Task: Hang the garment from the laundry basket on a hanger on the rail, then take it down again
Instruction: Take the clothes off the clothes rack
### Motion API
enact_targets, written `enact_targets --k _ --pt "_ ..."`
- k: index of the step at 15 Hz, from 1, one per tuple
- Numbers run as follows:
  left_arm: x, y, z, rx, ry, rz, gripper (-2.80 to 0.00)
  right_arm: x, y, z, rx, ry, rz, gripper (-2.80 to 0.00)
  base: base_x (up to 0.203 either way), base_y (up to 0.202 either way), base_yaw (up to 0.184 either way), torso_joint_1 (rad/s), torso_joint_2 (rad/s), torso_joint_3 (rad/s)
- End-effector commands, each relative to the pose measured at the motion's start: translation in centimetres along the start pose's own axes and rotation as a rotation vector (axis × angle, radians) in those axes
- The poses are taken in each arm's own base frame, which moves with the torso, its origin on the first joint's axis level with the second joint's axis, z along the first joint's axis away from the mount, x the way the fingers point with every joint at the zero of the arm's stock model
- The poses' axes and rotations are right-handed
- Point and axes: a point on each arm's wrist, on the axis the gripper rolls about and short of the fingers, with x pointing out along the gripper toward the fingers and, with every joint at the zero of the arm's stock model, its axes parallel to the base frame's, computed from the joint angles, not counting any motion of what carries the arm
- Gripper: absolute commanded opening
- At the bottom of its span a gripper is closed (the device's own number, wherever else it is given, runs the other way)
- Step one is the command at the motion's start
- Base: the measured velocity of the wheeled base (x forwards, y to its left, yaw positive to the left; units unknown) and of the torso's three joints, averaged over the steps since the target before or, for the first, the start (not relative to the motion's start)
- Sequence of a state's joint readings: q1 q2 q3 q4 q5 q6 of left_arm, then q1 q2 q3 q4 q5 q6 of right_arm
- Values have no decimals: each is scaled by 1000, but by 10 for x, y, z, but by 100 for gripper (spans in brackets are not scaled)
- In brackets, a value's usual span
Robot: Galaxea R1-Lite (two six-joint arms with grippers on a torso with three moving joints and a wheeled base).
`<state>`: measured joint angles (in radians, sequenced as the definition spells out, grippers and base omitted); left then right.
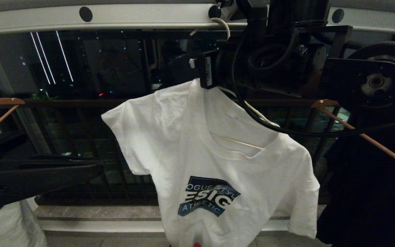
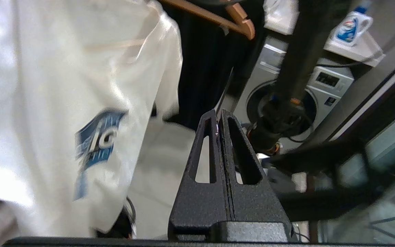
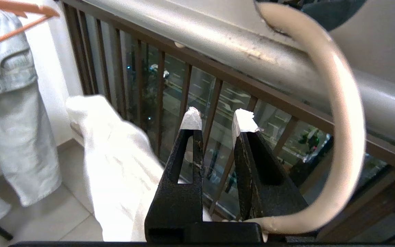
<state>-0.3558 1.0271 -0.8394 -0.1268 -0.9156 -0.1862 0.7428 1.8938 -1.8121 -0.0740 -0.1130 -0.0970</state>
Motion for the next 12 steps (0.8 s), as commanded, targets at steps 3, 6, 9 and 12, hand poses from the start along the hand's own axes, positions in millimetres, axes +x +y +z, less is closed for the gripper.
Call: enact_targets --k 3,6,9,12 --pt "39 36 -2 -77 71 22 -280 -2 0 1 -1 2 -1 -280 0 0 0 0 0 0" --pt "64 49 15 -25 15 111 0 -1 0 1 0 2 1 -280 0 0 0 0 0 0" --pt "85 53 14 5 15 239 0 -1 0 1 -1 1 1 -280 0 0 0 0 0 0" --pt "107 64 7 74 18 357 0 -2 0 4 0 -6 0 -280 0 0 0 0 0 0"
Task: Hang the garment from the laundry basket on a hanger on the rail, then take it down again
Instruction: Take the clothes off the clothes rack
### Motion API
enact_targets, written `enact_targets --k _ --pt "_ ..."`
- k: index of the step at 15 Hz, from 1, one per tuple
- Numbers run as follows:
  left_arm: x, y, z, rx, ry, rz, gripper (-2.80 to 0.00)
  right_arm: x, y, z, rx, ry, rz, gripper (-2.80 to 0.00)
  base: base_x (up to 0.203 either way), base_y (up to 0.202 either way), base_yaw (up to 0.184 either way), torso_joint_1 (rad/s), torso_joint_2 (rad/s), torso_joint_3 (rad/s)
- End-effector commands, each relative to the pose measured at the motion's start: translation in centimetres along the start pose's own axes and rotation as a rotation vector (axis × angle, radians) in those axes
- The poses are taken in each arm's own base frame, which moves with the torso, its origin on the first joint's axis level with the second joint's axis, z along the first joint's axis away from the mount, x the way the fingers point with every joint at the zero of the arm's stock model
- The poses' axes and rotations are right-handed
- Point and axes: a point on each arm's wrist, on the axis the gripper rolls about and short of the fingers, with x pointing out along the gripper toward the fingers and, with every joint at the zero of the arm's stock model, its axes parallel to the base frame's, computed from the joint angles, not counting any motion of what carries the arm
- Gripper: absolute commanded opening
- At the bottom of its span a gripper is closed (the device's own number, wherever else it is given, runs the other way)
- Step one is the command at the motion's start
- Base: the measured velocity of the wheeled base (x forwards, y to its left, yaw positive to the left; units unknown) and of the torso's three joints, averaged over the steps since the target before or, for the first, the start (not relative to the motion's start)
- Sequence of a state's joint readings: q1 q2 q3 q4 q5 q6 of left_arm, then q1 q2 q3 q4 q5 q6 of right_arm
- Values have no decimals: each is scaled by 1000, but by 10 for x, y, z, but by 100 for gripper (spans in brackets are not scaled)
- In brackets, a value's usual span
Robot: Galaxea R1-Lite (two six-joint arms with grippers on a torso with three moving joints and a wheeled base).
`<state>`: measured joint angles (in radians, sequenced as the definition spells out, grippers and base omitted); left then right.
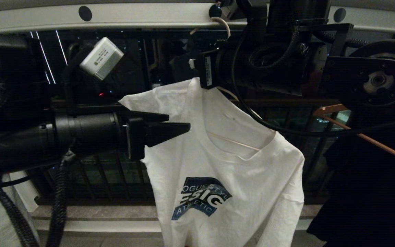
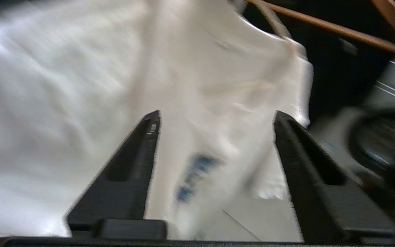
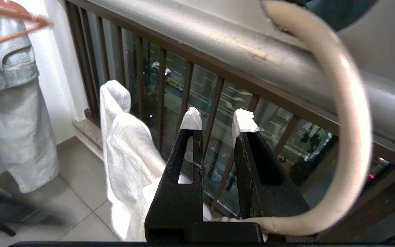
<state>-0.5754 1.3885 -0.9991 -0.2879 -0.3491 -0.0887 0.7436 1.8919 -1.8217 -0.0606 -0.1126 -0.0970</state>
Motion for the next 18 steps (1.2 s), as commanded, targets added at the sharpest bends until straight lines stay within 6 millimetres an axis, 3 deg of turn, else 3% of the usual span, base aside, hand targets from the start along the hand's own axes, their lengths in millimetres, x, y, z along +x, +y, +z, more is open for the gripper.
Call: enact_targets --k 1,8,12,13,18 --pt "20 4 -6 7 -14 43 0 -1 0 2 0 -9 -1 -280 0 0 0 0 0 0" --pt "56 11 -6 30 -101 116 0 -1 0 2 0 -8 -2 -280 0 0 0 0 0 0" --pt "60 12 -6 28 -101 122 0 0 0 3 -12 -12 -2 -280 0 0 0 0 0 0" --pt "62 13 -7 26 -97 137 -280 -1 0 4 -12 -14 -2 -280 0 0 0 0 0 0" --pt "59 12 -6 24 -104 150 -280 1 -1 2 -14 -8 -3 -280 0 0 0 0 0 0"
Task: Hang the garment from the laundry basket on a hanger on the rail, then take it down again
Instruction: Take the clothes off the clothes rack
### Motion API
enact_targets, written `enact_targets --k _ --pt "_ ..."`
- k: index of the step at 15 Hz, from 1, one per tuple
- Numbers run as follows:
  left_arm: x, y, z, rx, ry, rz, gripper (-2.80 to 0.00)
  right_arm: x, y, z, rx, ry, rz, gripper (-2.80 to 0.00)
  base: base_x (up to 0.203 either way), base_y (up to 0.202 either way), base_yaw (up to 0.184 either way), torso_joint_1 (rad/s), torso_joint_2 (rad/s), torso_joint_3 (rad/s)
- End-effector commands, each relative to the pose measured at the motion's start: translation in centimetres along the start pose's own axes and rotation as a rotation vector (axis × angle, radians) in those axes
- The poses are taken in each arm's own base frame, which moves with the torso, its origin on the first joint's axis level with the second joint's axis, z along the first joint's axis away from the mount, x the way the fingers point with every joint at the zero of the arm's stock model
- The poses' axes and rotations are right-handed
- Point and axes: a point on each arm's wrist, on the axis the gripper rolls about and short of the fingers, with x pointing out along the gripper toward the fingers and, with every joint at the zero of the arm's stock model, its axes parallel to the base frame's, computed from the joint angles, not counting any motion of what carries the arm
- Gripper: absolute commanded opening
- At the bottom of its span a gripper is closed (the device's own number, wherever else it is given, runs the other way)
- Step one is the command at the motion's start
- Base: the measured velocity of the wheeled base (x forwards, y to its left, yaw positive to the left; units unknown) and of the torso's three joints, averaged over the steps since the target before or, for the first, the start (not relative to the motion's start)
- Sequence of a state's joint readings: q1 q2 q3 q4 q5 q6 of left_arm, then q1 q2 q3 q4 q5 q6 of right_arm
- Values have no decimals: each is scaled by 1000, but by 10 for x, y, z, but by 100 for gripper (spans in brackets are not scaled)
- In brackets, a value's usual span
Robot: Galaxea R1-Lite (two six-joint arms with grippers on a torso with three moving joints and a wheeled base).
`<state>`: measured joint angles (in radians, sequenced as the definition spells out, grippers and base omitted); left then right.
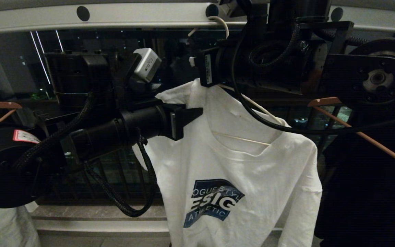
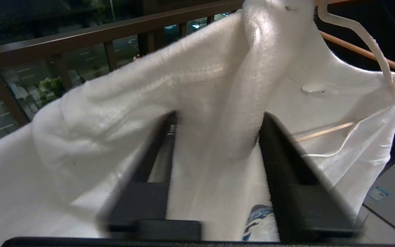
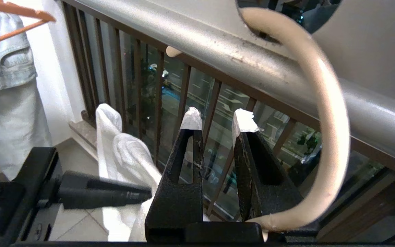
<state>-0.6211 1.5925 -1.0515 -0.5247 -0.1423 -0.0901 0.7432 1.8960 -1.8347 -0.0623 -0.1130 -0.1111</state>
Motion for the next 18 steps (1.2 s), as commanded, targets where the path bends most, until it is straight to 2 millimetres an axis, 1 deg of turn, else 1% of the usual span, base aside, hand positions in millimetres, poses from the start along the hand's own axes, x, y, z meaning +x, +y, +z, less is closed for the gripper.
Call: enact_targets --k 1,5,8,11,14,18 --pt "-5 -1 3 -2 -14 -2 -280 0 0 0 -1 1 -1 -280 0 0 0 0 0 0" --pt "-28 -4 20 -49 -76 -4 -280 0 -1 -1 -2 13 -1 -280 0 0 0 0 0 0" --pt "-42 1 29 -70 -118 39 -280 0 -1 -2 -6 18 -2 -280 0 0 0 0 0 0" --pt "-47 13 33 -110 -137 98 -280 -1 -1 -1 -17 17 -5 -280 0 0 0 0 0 0" --pt "-52 20 35 -157 -154 126 -280 -2 -2 0 -16 16 -10 -280 0 0 0 0 0 0" --pt "-55 35 31 -180 -146 187 -280 -2 -4 0 -16 15 -15 -280 0 0 0 0 0 0"
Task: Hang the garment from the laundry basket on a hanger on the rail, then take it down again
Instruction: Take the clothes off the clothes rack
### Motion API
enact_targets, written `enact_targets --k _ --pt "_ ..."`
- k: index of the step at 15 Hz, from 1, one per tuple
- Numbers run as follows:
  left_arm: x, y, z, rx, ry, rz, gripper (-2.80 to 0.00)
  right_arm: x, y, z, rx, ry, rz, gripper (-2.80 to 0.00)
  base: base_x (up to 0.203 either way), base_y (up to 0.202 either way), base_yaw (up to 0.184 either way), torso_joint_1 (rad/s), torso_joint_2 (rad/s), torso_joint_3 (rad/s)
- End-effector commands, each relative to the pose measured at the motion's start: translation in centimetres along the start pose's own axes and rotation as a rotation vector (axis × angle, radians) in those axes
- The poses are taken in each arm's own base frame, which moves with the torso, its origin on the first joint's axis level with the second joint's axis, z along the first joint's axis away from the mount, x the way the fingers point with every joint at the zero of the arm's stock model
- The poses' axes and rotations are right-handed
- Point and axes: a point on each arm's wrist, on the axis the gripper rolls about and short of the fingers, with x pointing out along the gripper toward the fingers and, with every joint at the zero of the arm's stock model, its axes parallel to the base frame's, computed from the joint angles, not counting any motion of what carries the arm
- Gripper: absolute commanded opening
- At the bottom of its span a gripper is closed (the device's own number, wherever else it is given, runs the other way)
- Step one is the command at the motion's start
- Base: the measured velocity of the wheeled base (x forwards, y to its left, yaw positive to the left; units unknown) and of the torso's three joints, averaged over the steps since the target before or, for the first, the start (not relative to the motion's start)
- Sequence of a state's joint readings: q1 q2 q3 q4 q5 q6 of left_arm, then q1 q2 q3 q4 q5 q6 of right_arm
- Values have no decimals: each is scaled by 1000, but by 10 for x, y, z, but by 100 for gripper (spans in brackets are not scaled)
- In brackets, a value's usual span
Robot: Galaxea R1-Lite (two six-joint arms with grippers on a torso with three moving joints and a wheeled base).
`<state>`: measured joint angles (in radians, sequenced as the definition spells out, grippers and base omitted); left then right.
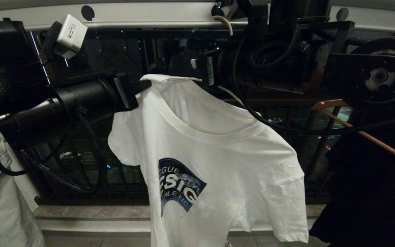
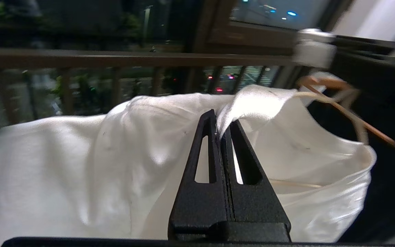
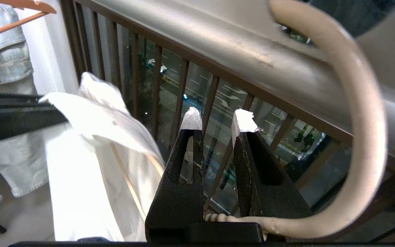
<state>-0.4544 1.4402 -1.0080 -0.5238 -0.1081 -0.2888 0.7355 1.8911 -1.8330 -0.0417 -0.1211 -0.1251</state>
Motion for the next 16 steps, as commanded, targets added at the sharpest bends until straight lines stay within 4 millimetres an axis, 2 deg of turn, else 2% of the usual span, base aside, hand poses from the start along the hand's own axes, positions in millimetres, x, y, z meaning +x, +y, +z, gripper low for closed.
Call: enact_targets --k 1,7,15,16 --pt "-1 7 1 -3 -6 24 -280 -1 -1 1 0 -5 -3 -280 0 0 0 0 0 0" --pt "0 17 -7 -7 25 61 -280 -3 -3 3 -1 -6 -8 -280 0 0 0 0 0 0" --pt "0 16 -6 -1 24 53 -280 -3 -3 2 -2 -2 -7 -280 0 0 0 0 0 0" --pt "0 16 -6 -1 24 53 0 -3 -3 2 -2 -2 -7 -280 0 0 0 0 0 0"
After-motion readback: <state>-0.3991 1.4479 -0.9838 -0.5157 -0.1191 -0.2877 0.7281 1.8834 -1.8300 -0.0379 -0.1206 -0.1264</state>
